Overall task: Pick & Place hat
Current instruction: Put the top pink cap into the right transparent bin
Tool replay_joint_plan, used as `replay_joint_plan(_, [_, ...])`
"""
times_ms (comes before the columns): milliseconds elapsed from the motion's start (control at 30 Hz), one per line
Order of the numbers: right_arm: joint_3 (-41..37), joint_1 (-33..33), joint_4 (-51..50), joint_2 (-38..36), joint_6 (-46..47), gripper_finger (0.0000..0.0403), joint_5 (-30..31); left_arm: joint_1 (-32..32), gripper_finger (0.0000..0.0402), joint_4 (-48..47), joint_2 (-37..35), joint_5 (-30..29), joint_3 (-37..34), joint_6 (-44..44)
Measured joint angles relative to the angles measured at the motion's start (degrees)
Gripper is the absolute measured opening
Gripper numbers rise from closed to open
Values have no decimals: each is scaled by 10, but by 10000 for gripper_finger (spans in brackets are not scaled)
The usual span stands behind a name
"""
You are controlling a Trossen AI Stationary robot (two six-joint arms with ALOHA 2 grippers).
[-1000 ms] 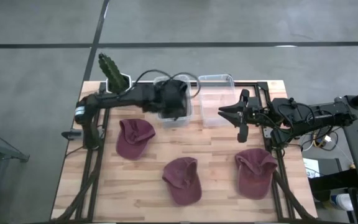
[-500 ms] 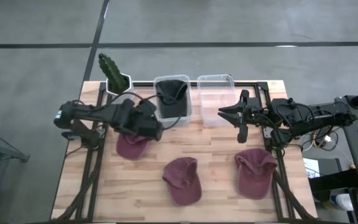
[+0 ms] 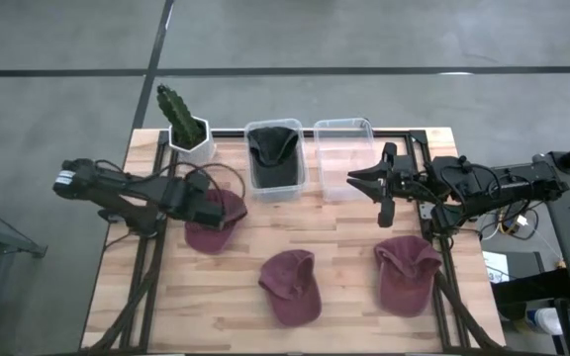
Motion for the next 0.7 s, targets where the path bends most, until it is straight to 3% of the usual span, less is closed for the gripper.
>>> replay_joint_plan(133, [0,0,1,0,0,68,0,0,147,12,-32,56,-70,-31])
replay_joint_plan(267, [0,0,1,0,0,68,1,0,147,34,-48,70,-110,-53])
replay_joint_plan(700, [0,0,0,0,10,68,1,1,147,46,-50,46,-116,-32])
